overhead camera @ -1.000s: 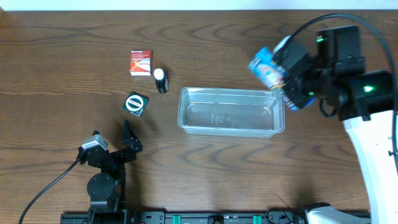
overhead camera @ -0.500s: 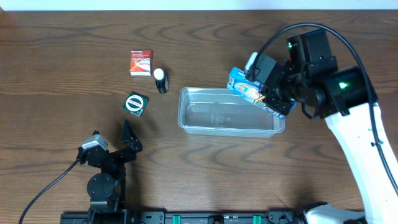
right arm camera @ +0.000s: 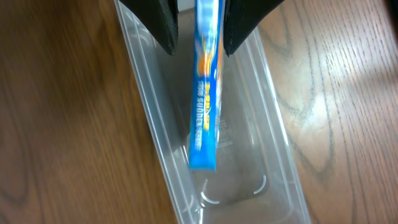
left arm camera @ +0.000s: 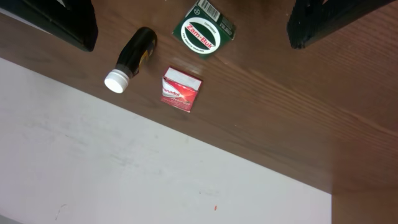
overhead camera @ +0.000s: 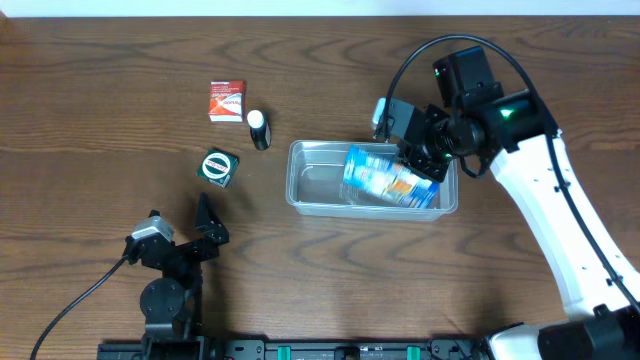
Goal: Pack container
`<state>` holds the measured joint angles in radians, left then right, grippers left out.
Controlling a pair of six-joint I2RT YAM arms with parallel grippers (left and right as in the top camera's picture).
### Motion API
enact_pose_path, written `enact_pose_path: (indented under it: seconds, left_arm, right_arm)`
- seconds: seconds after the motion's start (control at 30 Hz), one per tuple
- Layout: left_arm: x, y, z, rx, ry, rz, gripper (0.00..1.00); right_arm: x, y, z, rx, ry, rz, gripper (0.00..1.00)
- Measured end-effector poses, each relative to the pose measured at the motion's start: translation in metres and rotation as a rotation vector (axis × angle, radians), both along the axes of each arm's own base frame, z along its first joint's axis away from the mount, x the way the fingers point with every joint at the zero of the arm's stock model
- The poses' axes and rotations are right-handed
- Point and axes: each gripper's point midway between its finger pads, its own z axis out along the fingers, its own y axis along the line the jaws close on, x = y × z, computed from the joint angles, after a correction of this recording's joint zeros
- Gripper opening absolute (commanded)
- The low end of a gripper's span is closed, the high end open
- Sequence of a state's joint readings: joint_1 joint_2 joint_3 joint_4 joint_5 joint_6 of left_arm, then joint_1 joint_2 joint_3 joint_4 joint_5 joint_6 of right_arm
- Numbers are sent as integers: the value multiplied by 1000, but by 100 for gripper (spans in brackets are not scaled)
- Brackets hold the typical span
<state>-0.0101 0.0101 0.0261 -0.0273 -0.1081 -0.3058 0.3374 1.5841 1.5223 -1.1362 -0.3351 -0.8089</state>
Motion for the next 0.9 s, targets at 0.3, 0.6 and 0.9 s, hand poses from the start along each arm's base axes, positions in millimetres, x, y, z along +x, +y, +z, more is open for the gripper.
enact_pose_path:
  seconds: [0.3, 0.6, 0.9]
  left_arm:
    - [0, 0, 0, 0, 0, 0, 98]
    - [0, 0, 0, 0, 0, 0, 98]
    - [0, 0, 0, 0, 0, 0, 98]
  right_arm:
    - [12, 6, -31, -25, 38, 67, 25]
    - [12, 9, -38, -17, 60, 75, 27]
    - [3, 11, -39, 10, 120, 40, 34]
